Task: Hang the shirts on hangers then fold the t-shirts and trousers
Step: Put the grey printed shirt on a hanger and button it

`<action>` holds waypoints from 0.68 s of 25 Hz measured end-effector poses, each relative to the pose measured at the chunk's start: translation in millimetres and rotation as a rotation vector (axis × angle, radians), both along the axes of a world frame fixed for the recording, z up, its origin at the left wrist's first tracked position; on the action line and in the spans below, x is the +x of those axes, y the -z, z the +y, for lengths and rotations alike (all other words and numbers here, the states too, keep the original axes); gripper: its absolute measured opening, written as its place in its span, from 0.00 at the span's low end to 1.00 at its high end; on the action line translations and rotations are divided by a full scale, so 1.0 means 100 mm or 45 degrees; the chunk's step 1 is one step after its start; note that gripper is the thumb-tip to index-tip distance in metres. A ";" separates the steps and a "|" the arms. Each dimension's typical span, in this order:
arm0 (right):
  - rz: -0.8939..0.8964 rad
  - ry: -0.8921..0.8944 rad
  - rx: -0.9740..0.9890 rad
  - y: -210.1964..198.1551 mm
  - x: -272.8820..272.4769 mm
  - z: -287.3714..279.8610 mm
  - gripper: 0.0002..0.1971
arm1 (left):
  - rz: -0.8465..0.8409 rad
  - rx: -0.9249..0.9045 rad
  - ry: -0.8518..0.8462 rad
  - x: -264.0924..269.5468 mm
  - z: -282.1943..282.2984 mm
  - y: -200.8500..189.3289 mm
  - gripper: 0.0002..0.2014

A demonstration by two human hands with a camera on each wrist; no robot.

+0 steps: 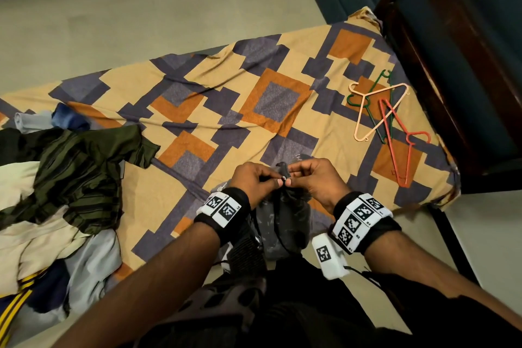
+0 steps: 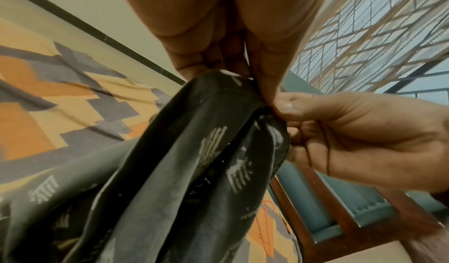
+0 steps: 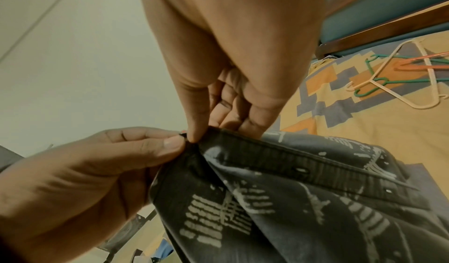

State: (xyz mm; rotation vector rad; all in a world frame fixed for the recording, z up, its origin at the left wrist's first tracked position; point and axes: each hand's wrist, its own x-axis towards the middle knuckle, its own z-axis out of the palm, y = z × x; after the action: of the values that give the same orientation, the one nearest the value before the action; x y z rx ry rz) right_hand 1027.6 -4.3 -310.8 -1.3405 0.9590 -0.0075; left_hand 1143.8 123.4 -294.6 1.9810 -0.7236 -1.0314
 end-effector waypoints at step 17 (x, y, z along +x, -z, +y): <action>-0.115 -0.787 -0.637 0.05 -0.13 -0.35 0.09 | 0.013 0.147 -0.178 -0.14 -0.24 0.16 0.34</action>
State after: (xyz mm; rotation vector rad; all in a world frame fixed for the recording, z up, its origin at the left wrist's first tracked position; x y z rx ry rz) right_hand 1014.8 -39.5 -315.9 -2.0399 0.4428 0.1719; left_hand 1129.4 99.3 -310.3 2.0910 -0.5222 -1.0181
